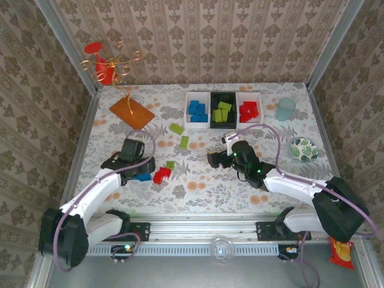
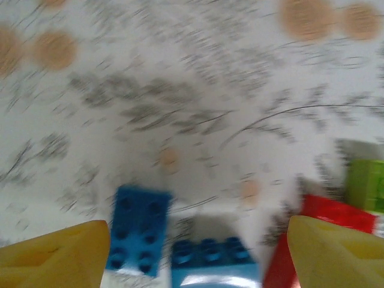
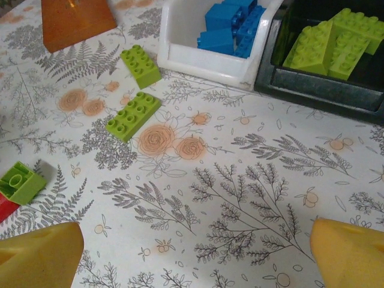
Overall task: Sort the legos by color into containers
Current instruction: Pick up the lego from the bottom-left of the table, then place the lego in the container.
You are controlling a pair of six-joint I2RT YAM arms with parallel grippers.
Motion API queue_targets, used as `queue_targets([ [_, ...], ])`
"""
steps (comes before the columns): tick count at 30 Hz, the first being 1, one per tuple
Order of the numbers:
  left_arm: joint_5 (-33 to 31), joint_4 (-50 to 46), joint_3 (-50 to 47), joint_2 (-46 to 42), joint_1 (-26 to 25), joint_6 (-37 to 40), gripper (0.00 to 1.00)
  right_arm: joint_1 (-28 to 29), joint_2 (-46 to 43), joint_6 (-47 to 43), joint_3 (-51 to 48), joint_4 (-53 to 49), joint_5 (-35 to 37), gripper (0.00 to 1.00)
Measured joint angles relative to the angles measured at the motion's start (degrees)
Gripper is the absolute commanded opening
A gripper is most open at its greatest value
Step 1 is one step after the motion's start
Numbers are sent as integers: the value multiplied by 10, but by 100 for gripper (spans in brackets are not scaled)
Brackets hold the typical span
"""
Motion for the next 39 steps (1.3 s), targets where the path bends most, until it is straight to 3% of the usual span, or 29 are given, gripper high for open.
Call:
queue_targets([
  [7,26,34,-17,50,75,-14,75,0,2,1,6,0,-4,99],
  [14,50,75,-13,146,82,-16,63,0,3,1,7,0,-4,98],
  [22,30,70,-10,152,89,-22,39,0,3,1,7,0,-4,99],
  [30,19,77,-7,147,88,-19,29,0,3,1,8,0,-4,99],
  [34,-2,101,43,144,55,-16,29,0,3,1,8,0,-4,99],
  [39,-18,160,202,210,-40,-1,31,0,0,5,8,-1,4,99],
])
